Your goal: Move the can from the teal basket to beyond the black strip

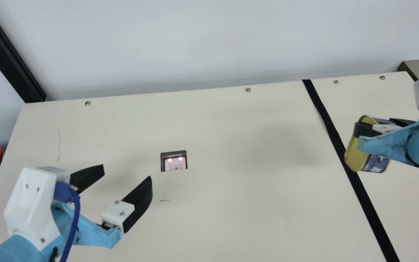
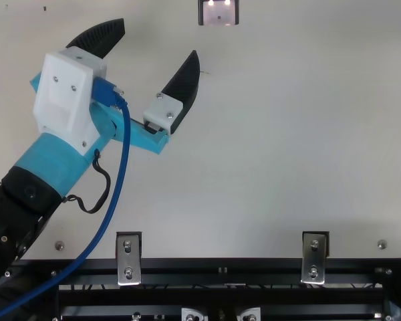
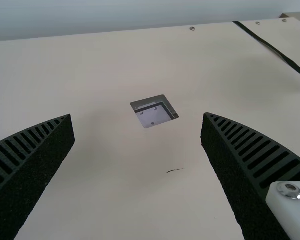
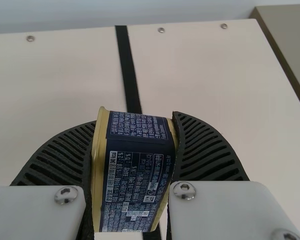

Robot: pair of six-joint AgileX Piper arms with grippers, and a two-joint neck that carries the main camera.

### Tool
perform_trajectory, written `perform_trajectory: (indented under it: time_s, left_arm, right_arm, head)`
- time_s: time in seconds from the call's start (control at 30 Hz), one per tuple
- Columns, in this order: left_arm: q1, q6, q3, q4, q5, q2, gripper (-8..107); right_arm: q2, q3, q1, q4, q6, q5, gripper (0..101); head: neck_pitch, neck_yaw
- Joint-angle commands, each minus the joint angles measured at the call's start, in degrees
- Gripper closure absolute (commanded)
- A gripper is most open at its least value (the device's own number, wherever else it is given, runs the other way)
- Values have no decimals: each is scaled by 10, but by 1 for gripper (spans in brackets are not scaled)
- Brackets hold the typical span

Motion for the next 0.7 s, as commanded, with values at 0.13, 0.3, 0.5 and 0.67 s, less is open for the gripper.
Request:
perform_trajectory:
  time_s: [0.13, 0.3, 0.5, 0.67]
  left_arm:
    - [0, 0, 0, 0, 0, 0, 9]
    - [0, 0, 0, 0, 0, 0, 9]
    - [0, 0, 0, 0, 0, 0, 9]
    - [0, 0, 0, 0, 0, 0, 9]
  right_arm:
    - [24, -28, -94, 41, -137, 42, 101]
    - [47, -52, -148, 66, -211, 73, 101]
    - [71, -69, -192, 71, -270, 105, 101]
    - [87, -71, -210, 60, -299, 120, 101]
  head:
    - [1, -24]
    - [10, -51]
    - [22, -74]
    - [22, -74]
